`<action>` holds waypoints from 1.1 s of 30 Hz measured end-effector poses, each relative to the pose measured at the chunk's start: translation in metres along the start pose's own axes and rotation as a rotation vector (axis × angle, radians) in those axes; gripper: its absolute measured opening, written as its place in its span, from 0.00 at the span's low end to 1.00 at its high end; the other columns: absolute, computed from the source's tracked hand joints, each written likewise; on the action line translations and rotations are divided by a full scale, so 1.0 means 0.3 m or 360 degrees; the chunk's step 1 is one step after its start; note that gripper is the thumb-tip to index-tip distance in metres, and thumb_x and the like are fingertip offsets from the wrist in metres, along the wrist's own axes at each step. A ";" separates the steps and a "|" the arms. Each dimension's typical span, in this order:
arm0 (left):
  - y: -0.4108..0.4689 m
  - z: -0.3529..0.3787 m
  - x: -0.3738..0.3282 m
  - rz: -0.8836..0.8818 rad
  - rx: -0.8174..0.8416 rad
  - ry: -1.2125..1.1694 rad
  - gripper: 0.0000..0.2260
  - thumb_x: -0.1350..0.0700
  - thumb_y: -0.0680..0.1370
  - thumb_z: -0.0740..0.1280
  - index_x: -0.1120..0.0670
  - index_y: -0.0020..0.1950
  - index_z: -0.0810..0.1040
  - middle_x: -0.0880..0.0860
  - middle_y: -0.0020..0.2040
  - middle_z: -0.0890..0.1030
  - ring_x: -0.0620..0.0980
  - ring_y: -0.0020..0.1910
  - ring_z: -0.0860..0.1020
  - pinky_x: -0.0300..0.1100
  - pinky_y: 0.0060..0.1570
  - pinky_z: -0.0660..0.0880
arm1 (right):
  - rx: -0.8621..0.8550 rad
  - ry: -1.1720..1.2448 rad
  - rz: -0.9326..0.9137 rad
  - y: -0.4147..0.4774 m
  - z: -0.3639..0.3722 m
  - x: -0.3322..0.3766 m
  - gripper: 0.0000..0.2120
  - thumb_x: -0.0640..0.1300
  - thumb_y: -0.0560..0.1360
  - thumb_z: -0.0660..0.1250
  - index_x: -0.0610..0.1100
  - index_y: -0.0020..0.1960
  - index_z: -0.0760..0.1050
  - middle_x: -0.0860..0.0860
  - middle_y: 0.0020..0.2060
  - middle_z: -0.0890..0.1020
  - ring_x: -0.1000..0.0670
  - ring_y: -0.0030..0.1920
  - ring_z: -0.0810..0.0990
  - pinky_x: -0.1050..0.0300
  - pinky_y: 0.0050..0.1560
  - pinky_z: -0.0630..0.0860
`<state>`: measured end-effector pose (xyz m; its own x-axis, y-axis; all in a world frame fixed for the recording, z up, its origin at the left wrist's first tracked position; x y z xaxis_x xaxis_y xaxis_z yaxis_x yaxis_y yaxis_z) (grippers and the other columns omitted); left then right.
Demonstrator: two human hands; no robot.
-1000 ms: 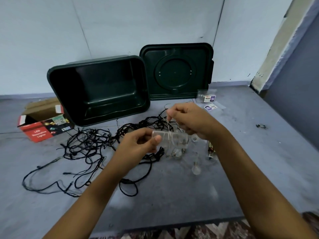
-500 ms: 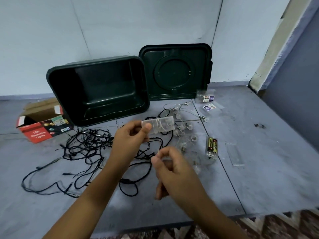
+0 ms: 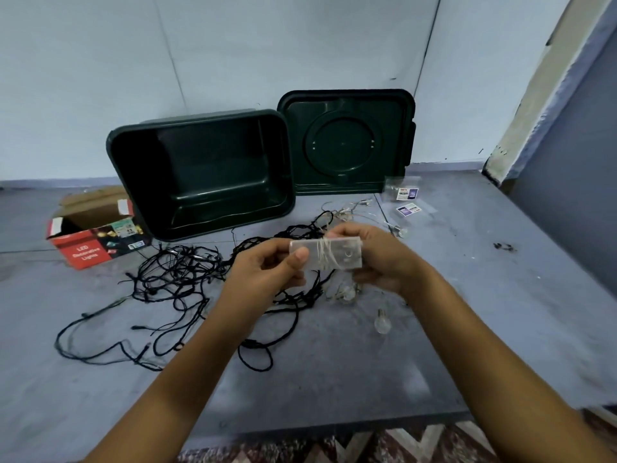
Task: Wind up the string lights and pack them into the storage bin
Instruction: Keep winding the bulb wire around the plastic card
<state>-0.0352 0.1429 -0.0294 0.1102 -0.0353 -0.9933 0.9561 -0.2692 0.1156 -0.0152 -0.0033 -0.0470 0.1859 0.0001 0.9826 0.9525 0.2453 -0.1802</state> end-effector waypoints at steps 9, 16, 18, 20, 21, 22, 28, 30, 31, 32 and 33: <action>0.033 -0.082 0.018 0.0030 -0.0373 0.0090 0.04 0.53 0.76 0.66 0.51 0.45 0.79 0.46 0.34 0.80 0.43 0.37 0.80 0.38 0.43 0.79 | -0.0565 0.0121 -0.0041 -0.289 0.229 -0.137 0.11 0.47 0.79 0.58 0.42 0.44 0.73 0.51 0.24 0.72 0.52 0.23 0.71 0.61 0.23 0.72; 0.023 -0.065 0.013 0.0092 -0.0241 0.0296 0.12 0.49 0.74 0.65 0.56 0.49 0.79 0.54 0.40 0.81 0.48 0.40 0.81 0.39 0.42 0.78 | -0.0336 -0.0827 -0.0450 -0.302 0.235 0.117 0.06 0.51 0.79 0.56 0.58 0.46 0.70 0.55 0.26 0.70 0.59 0.23 0.66 0.69 0.23 0.63; 0.014 -0.056 0.015 0.0092 -0.0201 0.0295 0.15 0.48 0.72 0.66 0.57 0.50 0.79 0.57 0.42 0.81 0.48 0.40 0.81 0.41 0.44 0.79 | -0.0329 -0.1068 -0.0577 -0.250 0.191 0.214 0.06 0.49 0.79 0.58 0.52 0.46 0.73 0.56 0.27 0.70 0.60 0.24 0.68 0.70 0.23 0.65; 0.005 -0.048 0.017 0.0064 -0.0163 0.0284 0.13 0.48 0.71 0.66 0.56 0.49 0.79 0.57 0.41 0.81 0.48 0.39 0.80 0.42 0.44 0.79 | -0.0315 -0.1137 -0.0602 -0.186 0.137 0.283 0.07 0.46 0.78 0.60 0.47 0.45 0.75 0.56 0.26 0.72 0.61 0.23 0.68 0.71 0.24 0.64; -0.001 -0.041 0.015 0.0052 -0.0132 0.0265 0.11 0.50 0.72 0.66 0.55 0.48 0.79 0.57 0.41 0.80 0.47 0.39 0.80 0.40 0.43 0.79 | -0.0296 -0.1114 -0.0575 -0.154 0.105 0.297 0.08 0.46 0.78 0.60 0.46 0.44 0.76 0.57 0.25 0.73 0.61 0.22 0.68 0.71 0.23 0.64; -0.007 -0.032 0.011 0.0047 -0.0096 0.0229 0.09 0.51 0.72 0.66 0.54 0.48 0.79 0.56 0.41 0.80 0.47 0.38 0.80 0.38 0.42 0.79 | -0.0259 -0.1054 -0.0536 -0.121 0.076 0.297 0.08 0.45 0.78 0.60 0.44 0.44 0.76 0.58 0.22 0.73 0.61 0.21 0.68 0.71 0.22 0.62; -0.013 -0.025 -0.007 0.0027 -0.0037 -0.0007 0.13 0.50 0.69 0.67 0.55 0.48 0.80 0.47 0.36 0.81 0.44 0.37 0.80 0.36 0.41 0.78 | -0.0042 -0.0243 -0.0101 -0.004 0.030 0.034 0.14 0.39 0.78 0.59 0.49 0.37 0.77 0.50 0.27 0.71 0.54 0.23 0.62 0.67 0.22 0.57; -0.001 -0.045 -0.005 0.0032 -0.0107 -0.0027 0.13 0.49 0.69 0.67 0.55 0.49 0.80 0.48 0.37 0.81 0.45 0.38 0.80 0.37 0.42 0.78 | -0.0074 -0.0031 0.0014 -0.039 0.067 -0.051 0.14 0.39 0.79 0.57 0.47 0.39 0.76 0.52 0.25 0.72 0.56 0.22 0.63 0.66 0.22 0.58; 0.004 -0.051 -0.002 0.0032 -0.0139 -0.0032 0.13 0.49 0.70 0.67 0.55 0.49 0.80 0.49 0.38 0.80 0.44 0.38 0.80 0.37 0.42 0.78 | -0.0110 0.0032 0.0036 -0.068 0.089 -0.077 0.12 0.41 0.80 0.56 0.45 0.42 0.76 0.53 0.24 0.72 0.56 0.21 0.64 0.65 0.22 0.60; 0.008 -0.058 0.003 0.0025 -0.0172 -0.0039 0.12 0.50 0.70 0.67 0.55 0.48 0.80 0.49 0.37 0.80 0.44 0.38 0.79 0.37 0.42 0.78 | -0.0153 0.0075 0.0046 -0.098 0.114 -0.093 0.12 0.43 0.80 0.56 0.43 0.44 0.76 0.53 0.24 0.73 0.56 0.21 0.67 0.65 0.22 0.63; 0.013 -0.063 0.009 0.0014 -0.0205 -0.0045 0.10 0.51 0.71 0.67 0.55 0.47 0.80 0.49 0.37 0.79 0.44 0.37 0.79 0.37 0.43 0.78 | -0.0200 0.0105 0.0060 -0.127 0.139 -0.108 0.12 0.44 0.81 0.55 0.42 0.46 0.75 0.52 0.24 0.74 0.55 0.21 0.69 0.64 0.22 0.66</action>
<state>-0.0260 0.1601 -0.0318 0.1129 -0.0645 -0.9915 0.9823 -0.1430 0.1211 -0.0675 0.0277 -0.0699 0.2339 -0.0576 0.9706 0.9664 0.1233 -0.2256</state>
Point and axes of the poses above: each hand's wrist, its own y-axis towards the middle knuckle, its own z-axis out of the palm, x = y × z, the point moved 8 cm from there along y, towards the middle knuckle
